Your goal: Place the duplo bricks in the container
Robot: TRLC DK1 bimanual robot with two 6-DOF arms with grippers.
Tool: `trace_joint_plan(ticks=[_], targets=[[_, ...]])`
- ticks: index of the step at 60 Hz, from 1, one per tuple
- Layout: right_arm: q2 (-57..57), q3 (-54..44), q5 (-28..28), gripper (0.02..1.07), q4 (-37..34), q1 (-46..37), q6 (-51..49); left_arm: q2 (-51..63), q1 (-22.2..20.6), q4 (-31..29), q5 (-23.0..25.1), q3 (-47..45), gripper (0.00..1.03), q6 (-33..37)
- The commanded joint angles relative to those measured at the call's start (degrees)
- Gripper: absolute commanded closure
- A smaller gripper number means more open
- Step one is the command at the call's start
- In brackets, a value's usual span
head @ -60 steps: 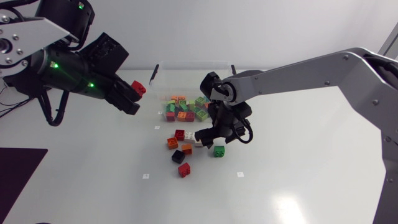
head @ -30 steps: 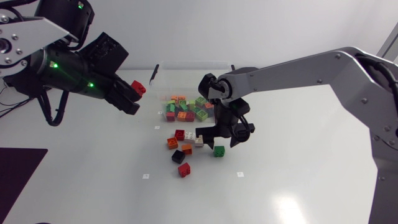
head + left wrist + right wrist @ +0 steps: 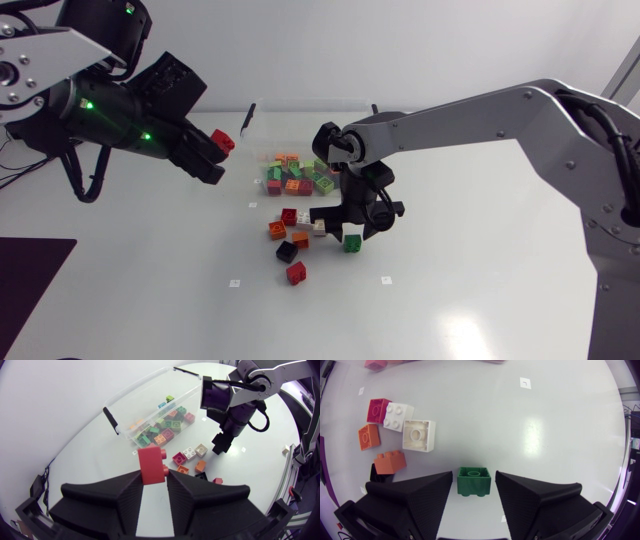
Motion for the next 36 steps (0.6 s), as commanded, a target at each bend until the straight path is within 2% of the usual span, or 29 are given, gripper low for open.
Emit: trace_joint_plan(ticks=[1,15,36], targets=[[1.2,-1.2,0.3,0.5,0.2,-0.1,1.7,0.8,0.1,0.2,0.2,1.6,0.79,0.9],[0.5,-4.0,-0.5,0.65,2.7,-1.5,1.7,0.9,-0.1,0.4,0.2,1.9,0.79,0.7],[-4.0,-6.1,0.5,0.73,4.1,-3.1,0.7,1.7,-0.2,0.6,0.2,2.7,0.79,0.6]])
